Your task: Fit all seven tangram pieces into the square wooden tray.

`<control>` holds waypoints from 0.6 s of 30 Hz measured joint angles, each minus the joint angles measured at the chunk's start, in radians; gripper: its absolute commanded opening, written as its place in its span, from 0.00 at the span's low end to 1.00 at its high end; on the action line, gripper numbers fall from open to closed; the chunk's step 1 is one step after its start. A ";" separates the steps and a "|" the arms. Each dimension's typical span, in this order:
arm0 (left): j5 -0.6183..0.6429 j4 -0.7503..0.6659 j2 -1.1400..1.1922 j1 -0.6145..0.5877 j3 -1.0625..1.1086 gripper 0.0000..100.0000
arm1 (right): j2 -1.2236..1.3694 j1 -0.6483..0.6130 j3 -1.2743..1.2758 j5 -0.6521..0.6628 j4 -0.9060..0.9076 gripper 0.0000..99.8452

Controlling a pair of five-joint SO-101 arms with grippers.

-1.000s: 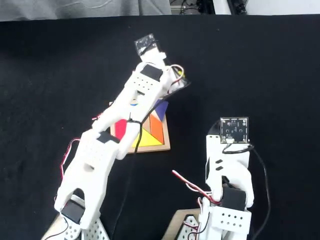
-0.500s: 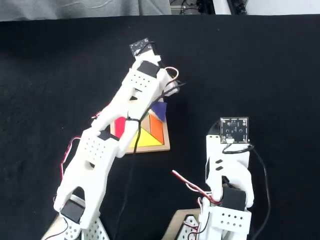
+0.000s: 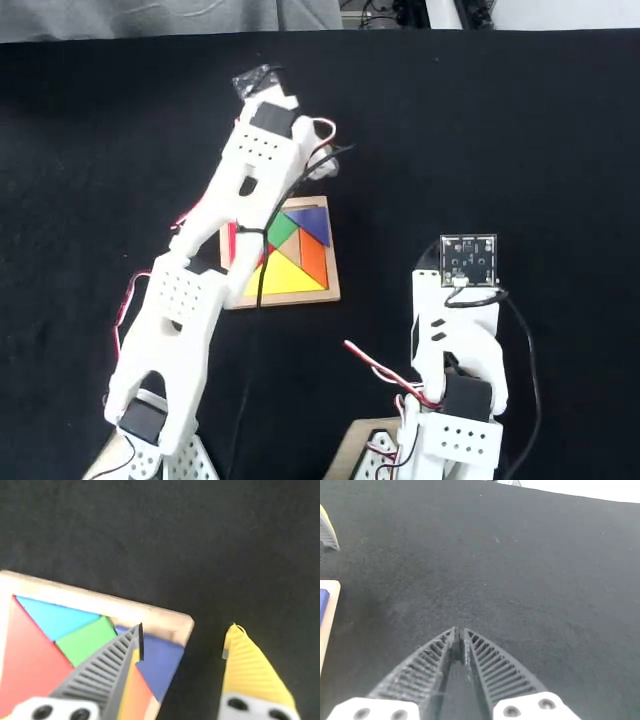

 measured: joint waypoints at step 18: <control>-0.002 0.146 0.259 0.175 -0.276 0.27 | 0.000 0.000 0.000 0.000 0.000 0.01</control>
